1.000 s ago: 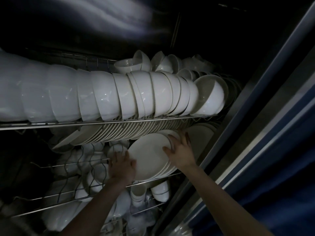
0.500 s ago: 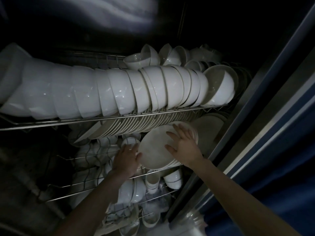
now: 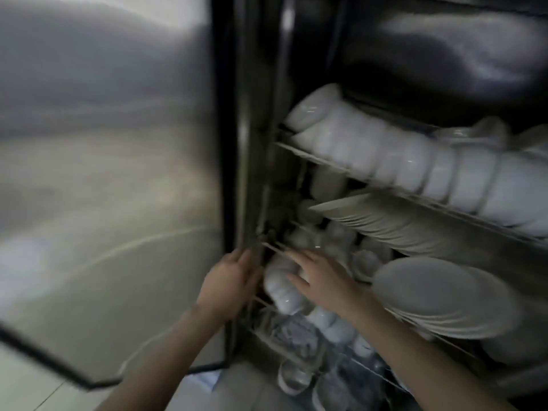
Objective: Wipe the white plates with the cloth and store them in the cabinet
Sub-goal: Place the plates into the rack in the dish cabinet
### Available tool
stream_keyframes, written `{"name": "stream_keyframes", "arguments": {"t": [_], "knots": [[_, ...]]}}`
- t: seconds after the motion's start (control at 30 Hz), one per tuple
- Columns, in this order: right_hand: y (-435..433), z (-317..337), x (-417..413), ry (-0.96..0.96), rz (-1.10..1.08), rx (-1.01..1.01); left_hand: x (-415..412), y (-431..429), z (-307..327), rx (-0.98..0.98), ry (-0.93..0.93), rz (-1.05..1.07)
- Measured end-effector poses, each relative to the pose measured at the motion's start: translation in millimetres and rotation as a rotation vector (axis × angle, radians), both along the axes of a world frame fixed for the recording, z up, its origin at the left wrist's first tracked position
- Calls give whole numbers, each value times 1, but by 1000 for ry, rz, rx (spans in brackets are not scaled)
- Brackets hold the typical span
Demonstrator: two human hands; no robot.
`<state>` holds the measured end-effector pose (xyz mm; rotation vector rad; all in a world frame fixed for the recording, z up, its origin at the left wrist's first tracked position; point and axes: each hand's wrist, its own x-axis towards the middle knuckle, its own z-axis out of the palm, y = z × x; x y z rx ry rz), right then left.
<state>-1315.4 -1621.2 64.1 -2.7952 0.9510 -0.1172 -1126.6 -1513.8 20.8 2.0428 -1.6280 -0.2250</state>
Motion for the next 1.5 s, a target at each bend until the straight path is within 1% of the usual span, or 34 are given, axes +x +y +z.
{"name": "stream_keyframes", "arguments": {"t": [0.07,0.13,0.33,0.47,0.57,0.7,0.83,1.03,1.13,1.23,1.3,1.5], "knots": [[33,-7,40,10,135,70,19,64,1,48,-7,138],[72,-15,81,3,270,92,42,131,-2,92,-21,273],[219,-9,210,69,665,195,97,329,5,196,-56,747],[334,-1,294,70,863,89,127,469,12,241,-61,1049],[428,4,353,100,1035,47,145,575,24,286,-116,1234],[590,10,440,66,1285,-81,166,736,43,364,-198,1518],[753,15,497,59,1454,-187,180,881,58,481,-209,1725],[937,30,569,5,1615,-298,204,1040,59,580,-207,1927],[1016,28,612,-11,1684,-316,231,1108,53,561,-203,1982],[1093,19,661,-35,1765,-381,271,1174,47,560,-214,2022],[1145,14,698,-53,1807,-414,306,1220,43,621,-212,2041],[1291,18,819,-78,1852,-420,410,1351,46,701,-151,2095]]}}
